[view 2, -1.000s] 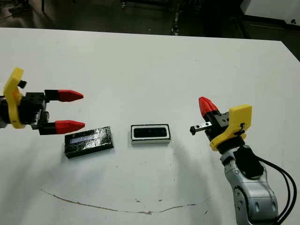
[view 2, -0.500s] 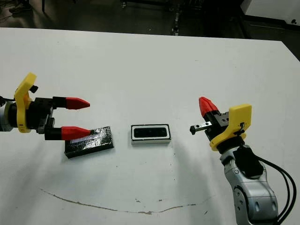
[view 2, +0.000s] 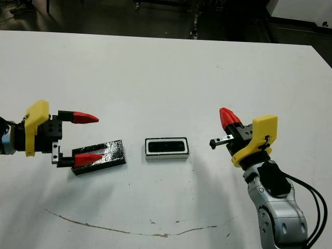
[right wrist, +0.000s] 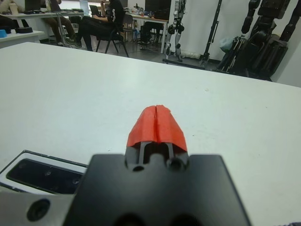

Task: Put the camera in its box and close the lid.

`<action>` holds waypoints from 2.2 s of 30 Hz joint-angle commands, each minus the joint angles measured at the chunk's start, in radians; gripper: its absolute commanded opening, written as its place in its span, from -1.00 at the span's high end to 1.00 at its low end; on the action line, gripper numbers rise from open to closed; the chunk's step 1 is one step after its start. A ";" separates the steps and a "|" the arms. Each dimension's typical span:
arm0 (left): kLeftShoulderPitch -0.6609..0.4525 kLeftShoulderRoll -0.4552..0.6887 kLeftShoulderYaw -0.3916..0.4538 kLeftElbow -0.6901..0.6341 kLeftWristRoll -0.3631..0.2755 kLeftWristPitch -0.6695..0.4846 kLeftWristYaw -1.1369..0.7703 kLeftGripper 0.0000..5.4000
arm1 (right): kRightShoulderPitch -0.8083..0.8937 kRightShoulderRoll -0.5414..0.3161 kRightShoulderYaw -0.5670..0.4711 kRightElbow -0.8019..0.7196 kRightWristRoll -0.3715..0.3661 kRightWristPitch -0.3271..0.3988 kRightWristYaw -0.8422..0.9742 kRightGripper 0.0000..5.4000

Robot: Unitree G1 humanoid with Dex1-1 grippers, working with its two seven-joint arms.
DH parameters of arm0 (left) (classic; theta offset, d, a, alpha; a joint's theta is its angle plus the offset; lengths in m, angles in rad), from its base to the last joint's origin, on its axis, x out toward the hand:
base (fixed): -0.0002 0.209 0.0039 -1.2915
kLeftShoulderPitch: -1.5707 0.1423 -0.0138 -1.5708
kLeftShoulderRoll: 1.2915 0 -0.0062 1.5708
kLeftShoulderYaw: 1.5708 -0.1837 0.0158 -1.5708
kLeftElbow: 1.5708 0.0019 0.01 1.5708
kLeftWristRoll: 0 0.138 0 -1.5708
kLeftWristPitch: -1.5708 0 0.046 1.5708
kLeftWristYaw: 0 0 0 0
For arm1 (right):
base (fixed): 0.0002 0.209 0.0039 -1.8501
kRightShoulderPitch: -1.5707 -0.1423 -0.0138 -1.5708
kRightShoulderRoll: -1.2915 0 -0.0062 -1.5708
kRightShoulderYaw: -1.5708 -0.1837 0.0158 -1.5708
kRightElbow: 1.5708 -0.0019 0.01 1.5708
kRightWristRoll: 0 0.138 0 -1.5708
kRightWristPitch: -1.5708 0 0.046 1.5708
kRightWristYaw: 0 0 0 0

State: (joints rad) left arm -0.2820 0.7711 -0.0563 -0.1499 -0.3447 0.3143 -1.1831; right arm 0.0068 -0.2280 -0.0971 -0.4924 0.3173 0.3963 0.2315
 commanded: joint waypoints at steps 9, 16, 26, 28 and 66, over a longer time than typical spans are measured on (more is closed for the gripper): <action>-0.002 0.017 -0.043 0.028 0.009 0.012 -0.036 -1.00 | 0.008 -0.006 -0.001 0.005 -0.021 -0.013 0.002 0.99; 0.009 0.010 -0.040 0.024 0.022 -0.001 -0.011 -1.00 | 0.011 -0.007 0.001 0.000 -0.029 -0.014 0.003 0.99; 0.030 0.018 -0.047 -0.037 0.037 0.054 0.048 -1.00 | 0.015 -0.008 0.009 -0.007 -0.042 -0.014 0.002 0.99; 0.032 0.018 -0.051 -0.041 0.045 0.050 0.052 -1.00 | 0.016 -0.007 0.010 -0.010 -0.044 -0.014 0.001 0.99; 0.010 0.030 -0.140 0.053 0.160 0.044 0.038 -1.00 | 0.028 0.000 0.012 0.007 -0.040 -0.070 0.033 0.99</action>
State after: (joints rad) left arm -0.2696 0.7916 -0.1801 -0.1143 -0.1949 0.3666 -1.1301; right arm 0.0256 -0.2249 -0.0842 -0.4925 0.2746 0.3288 0.2616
